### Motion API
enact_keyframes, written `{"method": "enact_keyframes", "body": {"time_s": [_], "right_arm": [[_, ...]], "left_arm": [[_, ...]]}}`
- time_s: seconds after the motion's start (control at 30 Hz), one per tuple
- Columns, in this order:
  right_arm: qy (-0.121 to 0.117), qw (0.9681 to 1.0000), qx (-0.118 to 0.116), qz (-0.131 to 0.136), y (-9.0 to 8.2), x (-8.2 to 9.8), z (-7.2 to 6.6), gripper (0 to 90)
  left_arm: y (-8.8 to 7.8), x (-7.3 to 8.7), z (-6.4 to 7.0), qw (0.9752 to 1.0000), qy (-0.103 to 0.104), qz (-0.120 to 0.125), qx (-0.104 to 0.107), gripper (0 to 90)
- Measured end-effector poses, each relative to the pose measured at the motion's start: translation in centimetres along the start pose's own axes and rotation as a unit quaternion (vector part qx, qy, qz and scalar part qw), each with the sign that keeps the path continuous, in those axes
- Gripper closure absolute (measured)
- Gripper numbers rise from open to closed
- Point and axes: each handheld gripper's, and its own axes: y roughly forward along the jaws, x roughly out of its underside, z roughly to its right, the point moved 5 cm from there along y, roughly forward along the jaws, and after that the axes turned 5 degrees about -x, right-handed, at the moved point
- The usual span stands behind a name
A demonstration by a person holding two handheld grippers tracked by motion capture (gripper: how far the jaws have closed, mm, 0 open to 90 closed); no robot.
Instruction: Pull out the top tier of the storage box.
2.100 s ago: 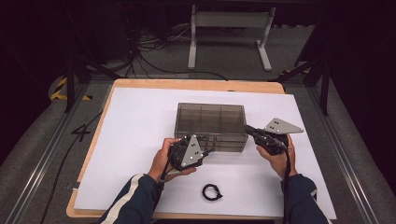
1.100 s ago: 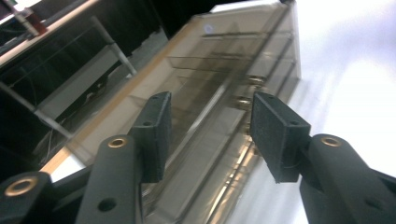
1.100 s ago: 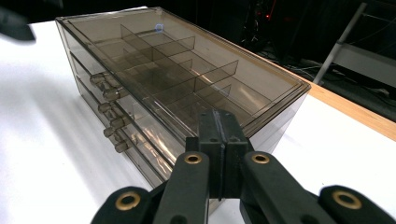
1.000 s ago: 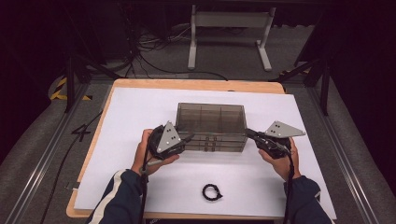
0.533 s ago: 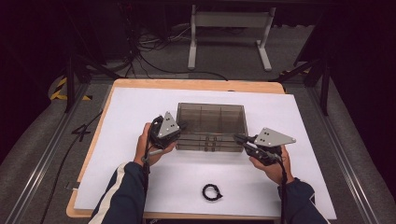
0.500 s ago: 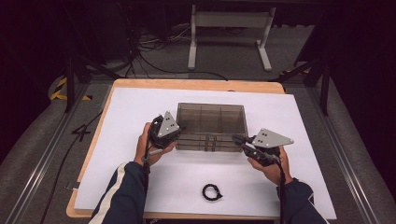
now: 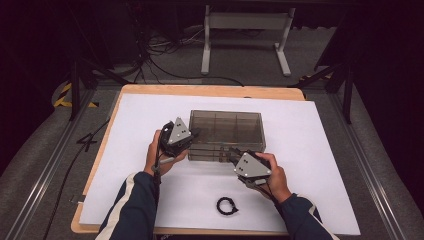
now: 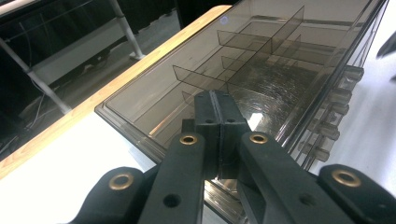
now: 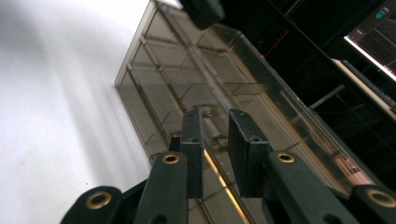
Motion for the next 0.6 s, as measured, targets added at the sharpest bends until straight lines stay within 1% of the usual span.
{"method": "enact_keyframes", "body": {"time_s": [0.07,0.1,0.13,0.2,0.27,0.3,0.33,0.37,0.4,0.47,0.5,0.53,0.57,0.6], "right_arm": [[-0.024,0.9995,0.009,-0.020,0.5,0.2,-0.6,74.5],[-0.031,0.9993,0.010,-0.020,0.6,0.1,-0.7,74.7],[-0.049,0.9982,0.017,-0.031,0.8,0.1,-1.0,75.0],[-0.068,0.9962,0.028,-0.046,1.0,0.1,-1.4,76.5],[-0.089,0.9933,0.043,-0.061,1.3,0.1,-1.7,76.9],[-0.107,0.9900,0.054,-0.075,1.4,0.1,-2.0,76.9],[-0.123,0.9873,0.063,-0.078,1.5,0.1,-2.2,76.7],[-0.129,0.9858,0.072,-0.080,1.6,0.1,-2.4,76.8],[-0.132,0.9850,0.075,-0.082,1.6,0.1,-2.4,77.1],[-0.143,0.9820,0.088,-0.087,1.6,0.1,-2.7,77.1],[-0.148,0.9810,0.091,-0.086,1.6,0.0,-2.7,76.3],[-0.150,0.9812,0.093,-0.077,1.5,-0.1,-2.8,75.7],[-0.153,0.9805,0.101,-0.071,1.4,-0.2,-2.8,75.7],[-0.153,0.9801,0.104,-0.070,1.3,-0.4,-2.8,75.7]], "left_arm": [[0.0,0.0,0.0,1.0000,-0.001,0.001,-0.001,89.4],[0.0,0.0,0.0,1.0000,-0.001,0.001,-0.001,89.4],[0.0,0.0,0.0,1.0000,-0.001,0.000,-0.001,89.4],[0.1,0.0,0.1,1.0000,-0.001,0.000,-0.002,89.4],[0.1,-0.1,0.1,1.0000,0.001,-0.001,-0.001,89.4],[0.1,-0.1,0.0,1.0000,0.000,-0.001,-0.001,89.4],[0.1,-0.1,0.0,1.0000,0.000,-0.001,-0.001,89.4],[0.0,-0.1,0.0,1.0000,0.002,-0.002,-0.001,89.4],[0.0,-0.1,0.0,1.0000,0.002,-0.002,-0.002,89.4],[0.0,-0.1,0.0,1.0000,0.005,-0.004,-0.003,89.4],[0.0,-0.1,0.0,1.0000,0.005,-0.004,-0.004,89.4],[0.0,-0.1,0.0,1.0000,0.005,-0.004,-0.004,89.4],[0.0,-0.1,0.0,1.0000,0.005,-0.004,-0.004,89.5],[0.0,-0.1,0.0,1.0000,0.004,-0.003,-0.002,89.5]]}}
